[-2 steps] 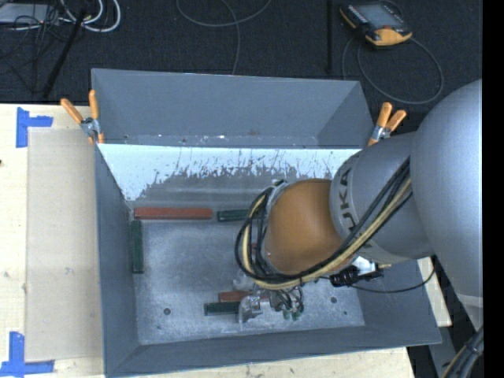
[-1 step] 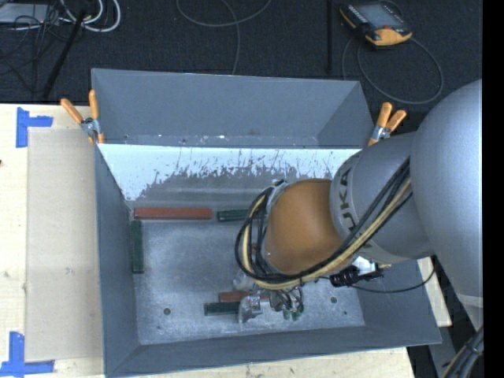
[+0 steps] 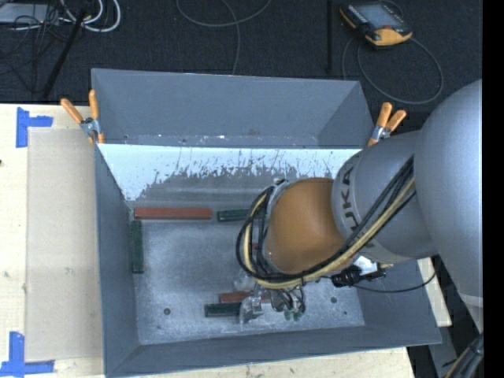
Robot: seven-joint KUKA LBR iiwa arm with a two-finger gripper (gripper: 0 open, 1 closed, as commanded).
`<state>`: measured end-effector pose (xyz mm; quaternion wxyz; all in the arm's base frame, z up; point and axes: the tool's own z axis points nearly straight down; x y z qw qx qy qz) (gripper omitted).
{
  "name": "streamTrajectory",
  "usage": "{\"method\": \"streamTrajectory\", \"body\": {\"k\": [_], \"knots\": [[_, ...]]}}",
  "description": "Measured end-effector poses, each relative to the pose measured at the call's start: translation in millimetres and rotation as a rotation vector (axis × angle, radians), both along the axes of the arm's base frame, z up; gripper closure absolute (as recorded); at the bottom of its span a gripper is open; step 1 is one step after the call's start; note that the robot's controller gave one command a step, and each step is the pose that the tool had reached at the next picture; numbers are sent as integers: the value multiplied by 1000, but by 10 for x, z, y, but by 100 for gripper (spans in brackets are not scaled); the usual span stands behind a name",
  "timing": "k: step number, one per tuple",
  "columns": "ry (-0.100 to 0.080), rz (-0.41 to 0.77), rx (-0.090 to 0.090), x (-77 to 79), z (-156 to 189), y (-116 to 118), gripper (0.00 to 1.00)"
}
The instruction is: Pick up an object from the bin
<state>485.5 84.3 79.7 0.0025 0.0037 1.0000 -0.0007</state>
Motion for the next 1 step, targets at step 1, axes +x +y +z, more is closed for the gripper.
{"method": "streamTrajectory", "body": {"k": [1], "knots": [[14,1,-1,-35,185,3,100]]}}
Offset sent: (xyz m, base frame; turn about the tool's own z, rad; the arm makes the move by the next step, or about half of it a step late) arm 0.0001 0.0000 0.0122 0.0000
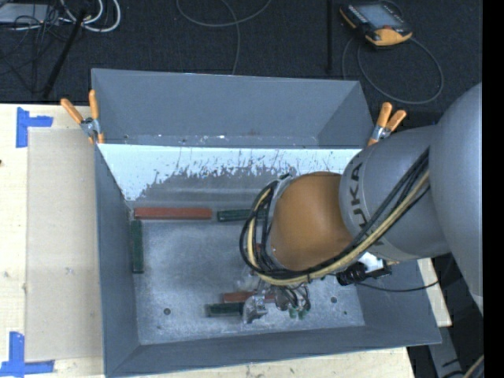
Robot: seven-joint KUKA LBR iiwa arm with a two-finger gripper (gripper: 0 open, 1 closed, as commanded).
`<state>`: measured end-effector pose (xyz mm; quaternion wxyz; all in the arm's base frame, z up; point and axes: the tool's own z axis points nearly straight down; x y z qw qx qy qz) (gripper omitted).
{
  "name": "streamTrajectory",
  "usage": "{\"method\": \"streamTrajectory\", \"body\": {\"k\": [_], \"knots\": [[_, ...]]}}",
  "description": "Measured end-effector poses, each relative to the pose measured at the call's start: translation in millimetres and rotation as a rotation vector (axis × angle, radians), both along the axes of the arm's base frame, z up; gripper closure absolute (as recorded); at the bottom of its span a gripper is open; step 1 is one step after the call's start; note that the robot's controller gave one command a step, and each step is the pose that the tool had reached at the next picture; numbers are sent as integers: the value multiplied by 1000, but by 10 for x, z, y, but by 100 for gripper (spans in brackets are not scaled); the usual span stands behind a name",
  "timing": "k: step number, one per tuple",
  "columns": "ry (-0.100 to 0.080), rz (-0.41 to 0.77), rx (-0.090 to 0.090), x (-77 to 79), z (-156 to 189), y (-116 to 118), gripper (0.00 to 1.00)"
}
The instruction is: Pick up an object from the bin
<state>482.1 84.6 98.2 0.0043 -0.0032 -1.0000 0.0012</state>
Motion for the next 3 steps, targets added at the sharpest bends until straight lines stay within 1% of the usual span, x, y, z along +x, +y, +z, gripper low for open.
{"method": "streamTrajectory", "body": {"k": [2,3], "knots": [[-7,0,2,15,400,9,100],[-8,0,2,14,524,10,100]]}}
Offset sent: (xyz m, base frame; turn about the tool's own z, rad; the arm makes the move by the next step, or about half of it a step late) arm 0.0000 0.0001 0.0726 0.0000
